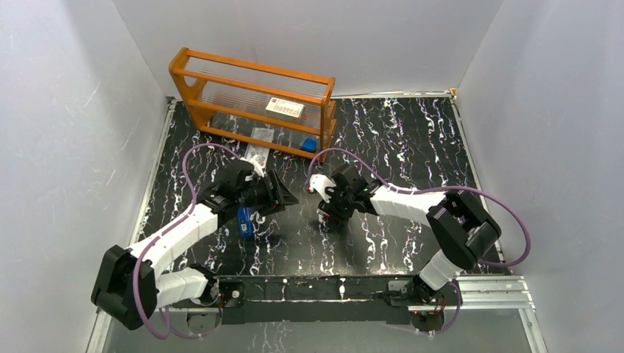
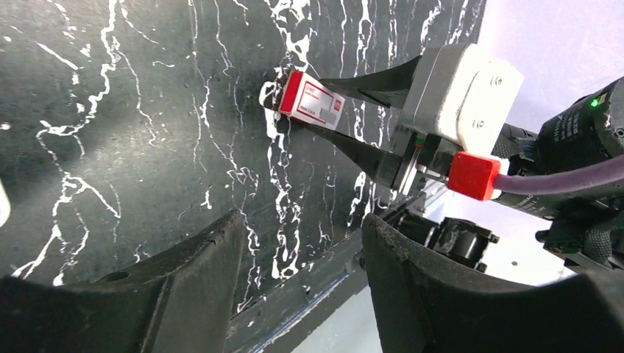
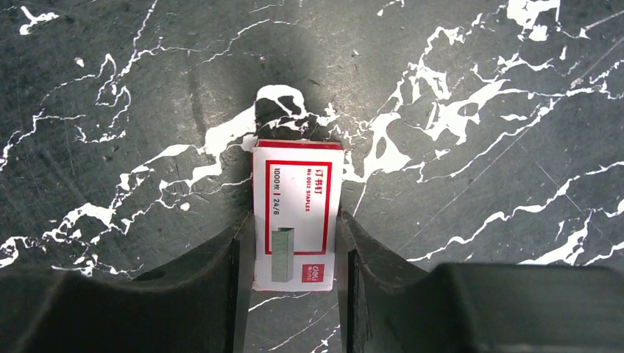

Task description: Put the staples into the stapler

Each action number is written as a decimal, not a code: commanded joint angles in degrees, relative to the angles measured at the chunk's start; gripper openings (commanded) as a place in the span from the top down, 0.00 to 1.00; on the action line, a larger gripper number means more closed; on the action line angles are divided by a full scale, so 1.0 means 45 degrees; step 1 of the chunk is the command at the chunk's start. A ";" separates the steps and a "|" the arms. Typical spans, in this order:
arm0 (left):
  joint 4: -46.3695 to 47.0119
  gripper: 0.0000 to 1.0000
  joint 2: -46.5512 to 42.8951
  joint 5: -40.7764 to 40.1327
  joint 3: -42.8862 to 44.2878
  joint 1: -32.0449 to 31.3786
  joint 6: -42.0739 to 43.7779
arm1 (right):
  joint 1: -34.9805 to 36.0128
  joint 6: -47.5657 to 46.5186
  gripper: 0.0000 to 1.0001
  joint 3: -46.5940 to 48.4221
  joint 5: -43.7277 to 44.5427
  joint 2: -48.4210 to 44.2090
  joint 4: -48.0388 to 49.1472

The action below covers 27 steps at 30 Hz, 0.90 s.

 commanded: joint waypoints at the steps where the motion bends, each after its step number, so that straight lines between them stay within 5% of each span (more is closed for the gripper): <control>1: 0.1345 0.43 0.0207 0.1736 -0.0446 0.0322 -0.0782 | -0.0108 -0.1136 0.64 0.0229 -0.1420 -0.0347 -0.0233; 10: 0.7981 0.35 0.1108 0.4343 -0.3406 0.0363 -0.3945 | -0.0110 -0.1296 0.62 -0.0606 -0.5148 -0.1803 0.0878; 13: 0.8212 0.37 0.1287 0.4453 -0.3309 0.0344 -0.3688 | -0.0087 -0.1071 0.62 -0.0948 -0.5975 -0.2162 0.1576; 20: 0.8846 0.58 0.1566 0.4936 -0.3304 0.0295 -0.3774 | -0.0027 -0.0969 0.61 -0.1007 -0.6311 -0.2259 0.1992; 27: 0.8731 0.61 0.2282 0.5646 -0.2984 0.0091 -0.3412 | 0.0006 -0.0697 0.61 -0.1112 -0.6343 -0.2565 0.2589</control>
